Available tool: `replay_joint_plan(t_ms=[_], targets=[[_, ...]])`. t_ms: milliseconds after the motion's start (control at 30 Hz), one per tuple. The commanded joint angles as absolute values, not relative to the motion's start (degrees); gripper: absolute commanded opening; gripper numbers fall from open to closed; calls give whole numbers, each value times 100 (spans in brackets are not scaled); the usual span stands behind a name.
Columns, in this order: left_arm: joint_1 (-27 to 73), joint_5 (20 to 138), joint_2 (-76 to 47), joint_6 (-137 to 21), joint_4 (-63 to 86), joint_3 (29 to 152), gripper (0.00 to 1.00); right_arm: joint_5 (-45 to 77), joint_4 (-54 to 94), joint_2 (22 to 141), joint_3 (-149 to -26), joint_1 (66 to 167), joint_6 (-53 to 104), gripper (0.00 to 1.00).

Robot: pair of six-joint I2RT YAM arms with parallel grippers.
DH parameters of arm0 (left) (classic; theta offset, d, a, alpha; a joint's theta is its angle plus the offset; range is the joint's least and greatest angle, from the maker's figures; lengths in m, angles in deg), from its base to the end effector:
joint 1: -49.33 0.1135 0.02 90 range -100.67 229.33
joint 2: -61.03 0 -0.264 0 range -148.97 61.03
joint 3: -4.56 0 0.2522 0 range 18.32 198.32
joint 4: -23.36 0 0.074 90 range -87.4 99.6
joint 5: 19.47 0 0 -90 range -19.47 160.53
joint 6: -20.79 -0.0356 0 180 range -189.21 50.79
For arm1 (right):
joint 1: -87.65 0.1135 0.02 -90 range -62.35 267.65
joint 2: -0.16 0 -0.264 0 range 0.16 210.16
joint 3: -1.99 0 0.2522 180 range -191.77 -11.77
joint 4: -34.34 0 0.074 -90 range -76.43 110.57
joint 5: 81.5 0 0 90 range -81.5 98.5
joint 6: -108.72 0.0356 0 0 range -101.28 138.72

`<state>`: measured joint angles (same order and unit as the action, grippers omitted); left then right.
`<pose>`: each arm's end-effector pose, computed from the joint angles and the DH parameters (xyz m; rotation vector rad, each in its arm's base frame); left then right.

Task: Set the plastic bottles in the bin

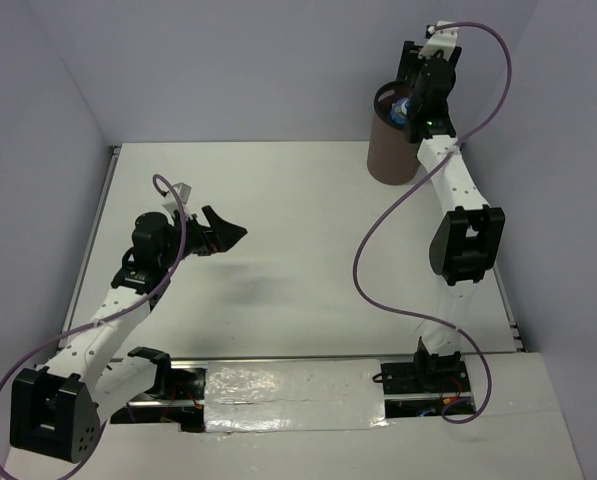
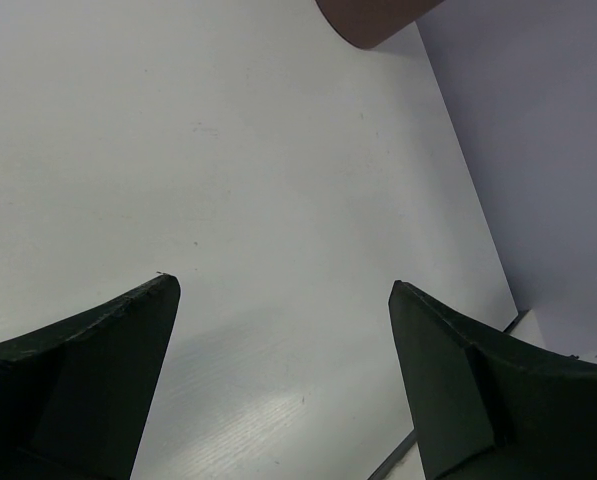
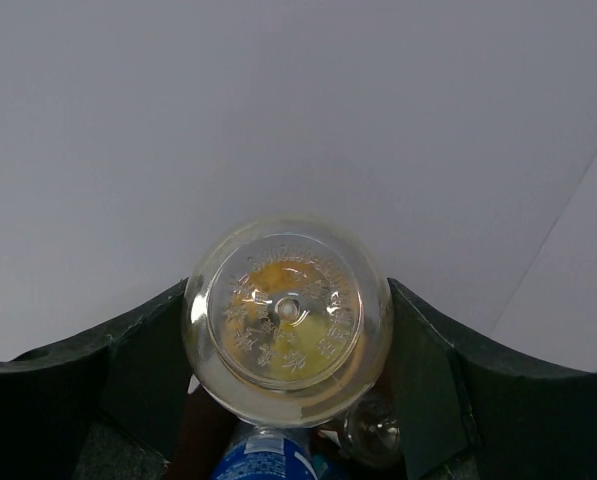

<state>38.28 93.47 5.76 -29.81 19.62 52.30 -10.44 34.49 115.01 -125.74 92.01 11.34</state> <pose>0.2175 -0.0566 0.2765 -0.1532 1.8539 -0.9784 0.4812 0.0251 0.4336 0.1418 1.3534 -0.2662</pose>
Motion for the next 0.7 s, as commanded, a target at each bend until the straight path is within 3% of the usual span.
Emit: replay_joint_plan(t_ms=[0, 133, 333, 667], targets=[[3869, 9276, 706, -2957, 1998, 5278, 99, -1136, 4150, 11486, -12585, 9038, 992, 50], [3869, 9250, 741, -2922, 2015, 5269, 99, -944, 3939, 11486, -12401, 8906, 1089, 81], [3869, 9232, 750, -3027, 1831, 5453, 99, -363, 3263, 11337, -12418, 8809, 1651, 99], [3869, 9188, 899, -3132, 1629, 5611, 99, 313, 2155, 10688, -12498, 8493, 2398, 100]])
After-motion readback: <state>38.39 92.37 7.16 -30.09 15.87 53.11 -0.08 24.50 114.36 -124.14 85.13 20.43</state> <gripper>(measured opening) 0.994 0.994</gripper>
